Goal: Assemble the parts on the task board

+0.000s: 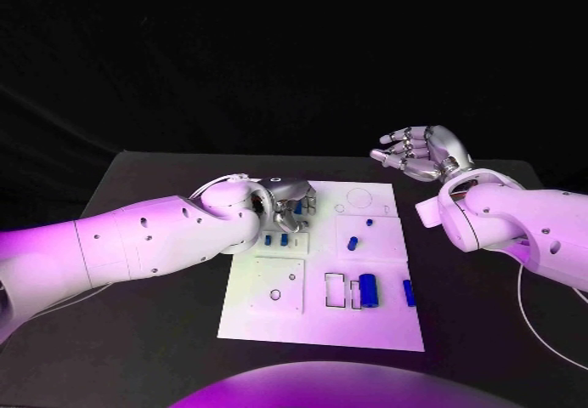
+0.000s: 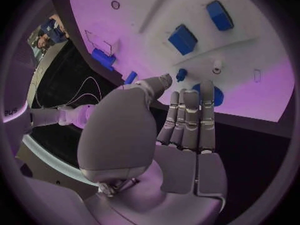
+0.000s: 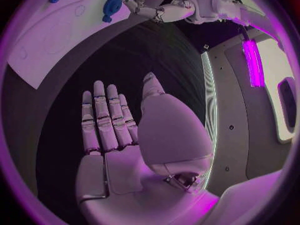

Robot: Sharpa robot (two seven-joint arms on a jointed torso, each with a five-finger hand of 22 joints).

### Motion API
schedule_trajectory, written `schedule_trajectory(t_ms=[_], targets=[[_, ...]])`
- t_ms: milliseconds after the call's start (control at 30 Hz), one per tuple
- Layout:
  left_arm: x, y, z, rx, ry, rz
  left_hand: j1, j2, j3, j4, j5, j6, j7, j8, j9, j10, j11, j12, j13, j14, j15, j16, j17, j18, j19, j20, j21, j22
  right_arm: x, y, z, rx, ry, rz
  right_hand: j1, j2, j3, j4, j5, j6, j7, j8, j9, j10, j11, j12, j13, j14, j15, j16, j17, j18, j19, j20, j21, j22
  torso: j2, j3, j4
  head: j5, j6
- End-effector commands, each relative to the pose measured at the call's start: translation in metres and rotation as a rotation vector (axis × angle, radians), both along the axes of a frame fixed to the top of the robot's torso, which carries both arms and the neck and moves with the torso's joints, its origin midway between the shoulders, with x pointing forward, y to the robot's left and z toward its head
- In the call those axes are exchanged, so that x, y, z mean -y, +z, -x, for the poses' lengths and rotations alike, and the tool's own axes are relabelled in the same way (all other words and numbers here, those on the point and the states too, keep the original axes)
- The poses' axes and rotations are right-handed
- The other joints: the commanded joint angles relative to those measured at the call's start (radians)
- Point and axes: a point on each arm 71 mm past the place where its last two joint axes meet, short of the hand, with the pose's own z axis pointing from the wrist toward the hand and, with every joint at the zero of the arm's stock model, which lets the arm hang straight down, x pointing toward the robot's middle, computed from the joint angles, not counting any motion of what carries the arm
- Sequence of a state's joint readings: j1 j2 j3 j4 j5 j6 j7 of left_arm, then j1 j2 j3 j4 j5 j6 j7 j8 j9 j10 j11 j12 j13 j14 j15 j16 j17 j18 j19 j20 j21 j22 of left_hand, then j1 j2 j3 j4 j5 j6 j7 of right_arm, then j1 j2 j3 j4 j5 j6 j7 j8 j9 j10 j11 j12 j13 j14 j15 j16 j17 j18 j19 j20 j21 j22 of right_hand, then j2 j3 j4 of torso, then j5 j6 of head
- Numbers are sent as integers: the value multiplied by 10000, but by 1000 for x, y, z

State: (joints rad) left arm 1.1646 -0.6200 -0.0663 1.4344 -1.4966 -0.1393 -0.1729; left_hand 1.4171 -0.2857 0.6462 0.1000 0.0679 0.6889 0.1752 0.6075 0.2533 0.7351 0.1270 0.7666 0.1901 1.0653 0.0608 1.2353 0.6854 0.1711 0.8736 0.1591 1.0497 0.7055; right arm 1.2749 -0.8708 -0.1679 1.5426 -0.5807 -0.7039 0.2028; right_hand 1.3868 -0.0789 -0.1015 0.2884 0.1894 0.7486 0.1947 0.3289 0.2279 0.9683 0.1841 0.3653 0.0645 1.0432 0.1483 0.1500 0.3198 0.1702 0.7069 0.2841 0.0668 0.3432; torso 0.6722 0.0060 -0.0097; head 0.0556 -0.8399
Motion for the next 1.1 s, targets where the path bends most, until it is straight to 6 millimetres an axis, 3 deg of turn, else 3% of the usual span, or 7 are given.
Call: schedule_trajectory(t_ms=[33,367,800,1100], targets=[[2,-6,0,-348,-132,-846,39,50,83,-57,-38,213,7,-79,-95,250,-24,-75,-94,156,-39,188,74,137,1,-21,113,62,-2,0,0,-3,180,23,-21,16,78,-7,2,5,611,18,-12,-28,60,-48,-8,-25,43,-52,-14,139,-78,8,-19,-10,-2,0,1,4,3],[3,-9,-4,-517,15,-1146,84,95,231,-119,-35,452,-22,-190,-245,421,-51,-245,-284,324,-70,432,132,136,20,-55,263,170,-3,0,0,-1,198,19,3,26,93,-14,0,11,611,23,-18,-27,58,-46,-7,-19,42,-58,-22,139,-80,9,-15,-23,-3,5,8,9,-8],[6,-9,-8,-412,76,-905,344,345,597,-372,-53,763,16,-405,-478,695,-40,-643,-637,360,-83,604,-94,137,-24,-96,631,440,-4,0,0,-13,231,11,6,42,102,-8,-2,18,609,28,-23,-24,56,-43,-5,-10,41,-61,-29,140,-82,10,-12,-36,-1,6,-2,2,-12],[9,-10,-8,-491,16,-810,225,328,574,-345,-60,821,10,-490,-546,819,-53,-743,-724,505,-86,731,30,138,-57,-89,697,493,-5,0,0,-19,243,9,6,42,102,-8,-2,18,609,28,-23,-24,56,-43,-5,-10,41,-61,-29,140,-82,10,-12,-36,2,4,6,-12,-28]])
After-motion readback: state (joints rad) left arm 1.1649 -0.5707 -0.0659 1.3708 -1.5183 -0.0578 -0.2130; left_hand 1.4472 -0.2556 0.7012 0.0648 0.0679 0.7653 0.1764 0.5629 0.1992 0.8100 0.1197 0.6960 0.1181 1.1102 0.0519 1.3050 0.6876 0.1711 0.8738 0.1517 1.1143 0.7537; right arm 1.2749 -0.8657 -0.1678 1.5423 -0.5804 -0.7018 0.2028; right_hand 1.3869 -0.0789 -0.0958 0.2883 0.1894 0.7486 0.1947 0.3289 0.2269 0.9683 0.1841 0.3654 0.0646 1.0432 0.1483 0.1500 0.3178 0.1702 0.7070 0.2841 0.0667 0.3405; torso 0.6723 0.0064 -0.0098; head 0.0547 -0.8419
